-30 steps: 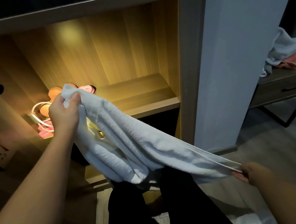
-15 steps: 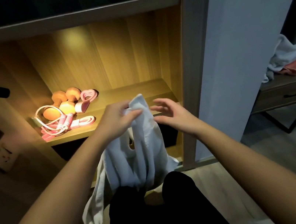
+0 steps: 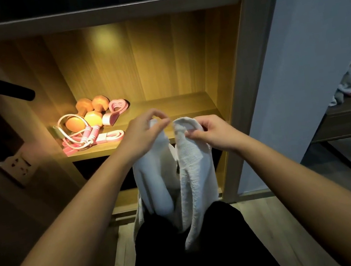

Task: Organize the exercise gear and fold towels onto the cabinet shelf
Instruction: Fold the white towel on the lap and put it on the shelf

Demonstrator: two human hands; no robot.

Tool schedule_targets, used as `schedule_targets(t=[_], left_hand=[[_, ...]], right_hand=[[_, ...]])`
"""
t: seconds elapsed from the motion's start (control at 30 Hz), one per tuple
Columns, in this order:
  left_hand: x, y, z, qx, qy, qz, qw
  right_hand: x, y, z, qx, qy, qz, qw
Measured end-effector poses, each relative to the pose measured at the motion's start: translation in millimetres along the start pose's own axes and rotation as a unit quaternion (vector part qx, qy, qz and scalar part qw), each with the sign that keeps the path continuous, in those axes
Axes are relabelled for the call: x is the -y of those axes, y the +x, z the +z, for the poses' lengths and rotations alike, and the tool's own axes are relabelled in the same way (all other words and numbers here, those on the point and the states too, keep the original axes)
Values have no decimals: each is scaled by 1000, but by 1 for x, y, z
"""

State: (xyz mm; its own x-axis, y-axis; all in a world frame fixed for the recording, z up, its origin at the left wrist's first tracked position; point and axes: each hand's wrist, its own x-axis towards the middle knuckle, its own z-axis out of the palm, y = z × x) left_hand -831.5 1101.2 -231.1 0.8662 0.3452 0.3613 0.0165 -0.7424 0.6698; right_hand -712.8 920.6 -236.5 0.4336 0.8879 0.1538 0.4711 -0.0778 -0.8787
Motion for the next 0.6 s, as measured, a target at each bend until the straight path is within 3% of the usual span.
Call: schedule_targets(t=[0.1, 0.23, 0.33, 0.4, 0.47, 0.6], left_hand=[[4, 6, -11, -47, -30, -63, 996], [-8, 12, -13, 28, -73, -54, 995], [-18, 10, -7, 86, -127, 1, 988], [-15, 9, -8, 59, -151, 11, 987], [-5, 8, -12, 31, -138, 4, 990], [36, -7, -8, 56, -114, -68, 990]], right_hand=[[-4, -4, 3, 37, -13, -44, 998], [2, 5, 13, 116, -44, -76, 989], [7, 18, 20, 62, -47, -89, 993], [7, 21, 25, 40, -43, -90, 994], [4, 21, 29, 21, -41, -86, 995], [1, 24, 27, -24, -74, -83, 994]])
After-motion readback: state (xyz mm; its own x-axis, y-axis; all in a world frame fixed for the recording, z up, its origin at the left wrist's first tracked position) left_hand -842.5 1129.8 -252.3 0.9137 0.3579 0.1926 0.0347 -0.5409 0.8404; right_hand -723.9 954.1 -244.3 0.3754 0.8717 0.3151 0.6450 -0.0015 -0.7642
